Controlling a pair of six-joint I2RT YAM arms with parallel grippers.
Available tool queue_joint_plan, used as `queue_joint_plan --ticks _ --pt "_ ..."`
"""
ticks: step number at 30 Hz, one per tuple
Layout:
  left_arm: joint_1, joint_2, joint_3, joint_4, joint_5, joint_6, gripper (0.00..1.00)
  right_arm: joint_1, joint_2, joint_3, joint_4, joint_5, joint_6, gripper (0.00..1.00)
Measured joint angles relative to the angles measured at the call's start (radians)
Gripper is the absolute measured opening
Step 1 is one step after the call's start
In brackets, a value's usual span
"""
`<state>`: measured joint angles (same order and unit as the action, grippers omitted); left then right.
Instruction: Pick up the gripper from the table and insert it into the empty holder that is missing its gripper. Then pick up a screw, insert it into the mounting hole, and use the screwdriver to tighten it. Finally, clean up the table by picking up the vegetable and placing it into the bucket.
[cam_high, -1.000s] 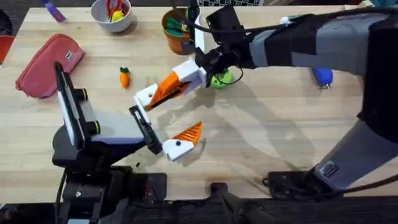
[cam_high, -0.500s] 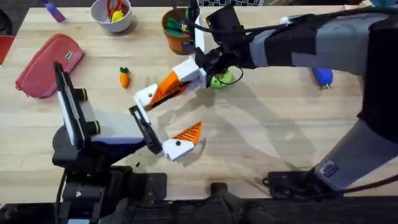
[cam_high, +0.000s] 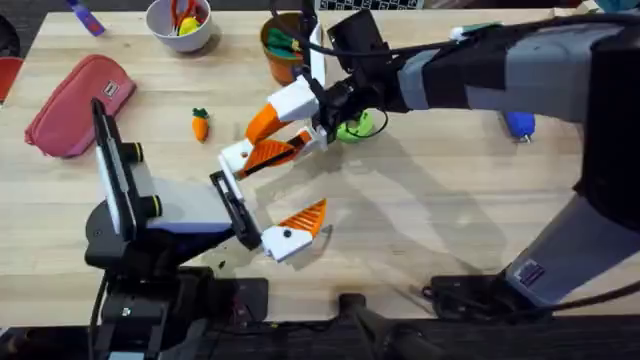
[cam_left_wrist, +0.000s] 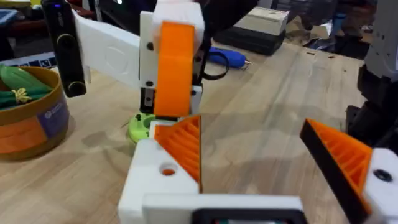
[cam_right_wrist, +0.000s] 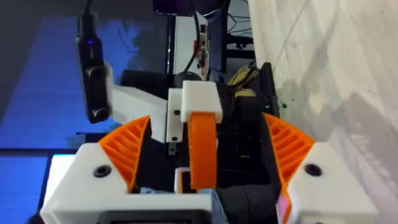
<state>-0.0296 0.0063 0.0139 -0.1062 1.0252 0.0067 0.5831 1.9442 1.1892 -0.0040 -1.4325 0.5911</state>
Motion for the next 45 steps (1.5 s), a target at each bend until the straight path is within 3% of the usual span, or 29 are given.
queue_joint_plan --ticks 5,9,17,21,26,32,39,45 --pt "0.0 0.0 0.0 0.0 0.0 0.0 0.999 -0.013 -0.032 0.0 -0.089 0.08 -0.036 0.941" --pt "0.0 0.0 0.0 0.0 0.0 0.0 0.999 -0.06 -0.159 0.0 -0.249 0.205 -0.11 0.943" --pt "0.0 0.0 0.0 0.0 0.0 0.0 0.999 -0.191 -0.432 0.013 -0.614 0.659 -0.245 0.973" --pt "0.0 0.0 0.0 0.0 0.0 0.0 0.999 -0.211 -0.462 0.103 -0.837 0.891 -0.303 0.974" --pt "0.0 0.0 0.0 0.0 0.001 0.0 0.999 -0.206 -0.387 0.291 -1.009 1.135 -0.347 0.973" --pt "0.0 0.0 0.0 0.0 0.0 0.0 0.999 -0.172 -0.206 0.474 -1.104 1.323 -0.365 0.966" --pt "0.0 0.0 0.0 0.0 0.001 0.0 0.999 -0.126 0.001 0.629 -1.121 1.402 -0.369 0.924" --pt "0.0 0.0 0.0 0.0 0.001 0.0 0.999 -0.106 0.091 0.66 -1.113 1.418 -0.376 0.871"
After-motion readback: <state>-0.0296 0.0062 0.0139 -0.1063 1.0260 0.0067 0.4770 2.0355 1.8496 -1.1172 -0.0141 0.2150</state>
